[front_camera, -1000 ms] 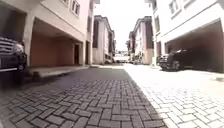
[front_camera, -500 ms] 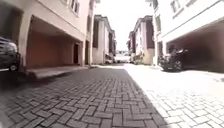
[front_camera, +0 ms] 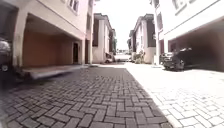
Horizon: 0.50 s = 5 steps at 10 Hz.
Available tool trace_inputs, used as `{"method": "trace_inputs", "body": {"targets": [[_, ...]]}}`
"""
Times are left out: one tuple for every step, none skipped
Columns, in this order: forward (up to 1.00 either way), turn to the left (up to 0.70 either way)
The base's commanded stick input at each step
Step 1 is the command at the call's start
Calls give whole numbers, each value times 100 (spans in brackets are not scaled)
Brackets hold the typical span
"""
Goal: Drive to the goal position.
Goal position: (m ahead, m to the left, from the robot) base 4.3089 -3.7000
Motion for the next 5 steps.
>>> {"method": "trace_inputs", "body": {"targets": [[50, 0], [50, 0], [50, 0], [50, 0], [50, 0]]}}
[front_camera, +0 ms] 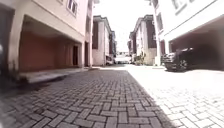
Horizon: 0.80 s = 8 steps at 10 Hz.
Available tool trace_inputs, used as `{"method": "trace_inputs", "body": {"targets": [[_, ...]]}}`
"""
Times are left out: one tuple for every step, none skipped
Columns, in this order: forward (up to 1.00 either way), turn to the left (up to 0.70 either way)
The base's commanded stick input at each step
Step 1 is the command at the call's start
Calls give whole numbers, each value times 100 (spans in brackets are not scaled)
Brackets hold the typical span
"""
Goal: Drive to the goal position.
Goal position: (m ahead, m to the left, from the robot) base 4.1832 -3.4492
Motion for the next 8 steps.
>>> {"method": "trace_inputs", "body": {"targets": [[50, 0], [50, 0], [50, 0], [50, 0], [50, 0], [50, 0], [50, 0], [50, 0]]}}
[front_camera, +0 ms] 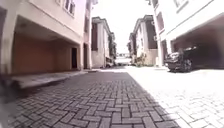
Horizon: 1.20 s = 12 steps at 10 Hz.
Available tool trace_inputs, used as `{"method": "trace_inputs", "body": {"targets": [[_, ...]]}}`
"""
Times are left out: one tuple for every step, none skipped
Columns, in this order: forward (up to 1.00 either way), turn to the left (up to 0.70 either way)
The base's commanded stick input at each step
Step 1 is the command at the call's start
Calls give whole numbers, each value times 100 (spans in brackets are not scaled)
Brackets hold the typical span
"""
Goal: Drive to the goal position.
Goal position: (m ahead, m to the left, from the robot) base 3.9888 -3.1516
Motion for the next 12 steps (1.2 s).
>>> {"method": "trace_inputs", "body": {"targets": [[50, 0], [50, 0], [50, 0], [50, 0], [50, 0], [50, 0], [50, 0], [50, 0], [50, 0], [50, 0], [50, 0], [50, 0]]}}
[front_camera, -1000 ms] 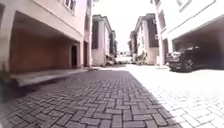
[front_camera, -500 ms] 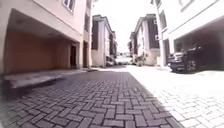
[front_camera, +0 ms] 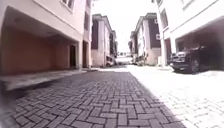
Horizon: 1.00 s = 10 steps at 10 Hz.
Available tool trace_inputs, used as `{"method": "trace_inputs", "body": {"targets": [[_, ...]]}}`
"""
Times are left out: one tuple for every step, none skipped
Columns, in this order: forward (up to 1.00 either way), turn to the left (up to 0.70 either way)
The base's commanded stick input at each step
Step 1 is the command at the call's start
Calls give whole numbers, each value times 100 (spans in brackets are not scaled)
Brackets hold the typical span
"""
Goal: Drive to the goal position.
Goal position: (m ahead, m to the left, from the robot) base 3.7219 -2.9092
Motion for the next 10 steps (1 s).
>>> {"method": "trace_inputs", "body": {"targets": [[50, 0], [50, 0], [50, 0], [50, 0], [50, 0], [50, 0], [50, 0], [50, 0], [50, 0], [50, 0]]}}
